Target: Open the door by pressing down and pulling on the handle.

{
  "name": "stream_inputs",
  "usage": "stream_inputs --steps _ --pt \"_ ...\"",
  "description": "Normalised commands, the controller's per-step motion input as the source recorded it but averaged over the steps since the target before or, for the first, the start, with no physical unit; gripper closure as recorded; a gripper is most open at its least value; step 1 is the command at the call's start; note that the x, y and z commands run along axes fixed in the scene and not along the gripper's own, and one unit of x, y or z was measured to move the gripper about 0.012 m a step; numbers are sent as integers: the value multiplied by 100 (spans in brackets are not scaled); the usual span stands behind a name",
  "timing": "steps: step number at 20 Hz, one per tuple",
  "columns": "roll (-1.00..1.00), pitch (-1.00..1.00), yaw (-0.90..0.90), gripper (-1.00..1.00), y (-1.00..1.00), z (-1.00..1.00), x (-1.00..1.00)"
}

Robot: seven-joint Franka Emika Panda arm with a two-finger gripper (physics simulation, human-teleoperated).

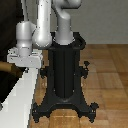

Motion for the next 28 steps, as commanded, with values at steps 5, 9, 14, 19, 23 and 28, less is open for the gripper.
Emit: stream_inputs --steps 5,9,14,19,23,28 --pt "0 0 0 100 0 -60 0" --pt "0 0 0 100 0 -50 0" --pt "0 0 0 100 40 0 0" --pt "0 0 0 100 100 0 0" --pt "0 0 0 100 100 0 0" --pt "0 0 0 100 100 0 0"
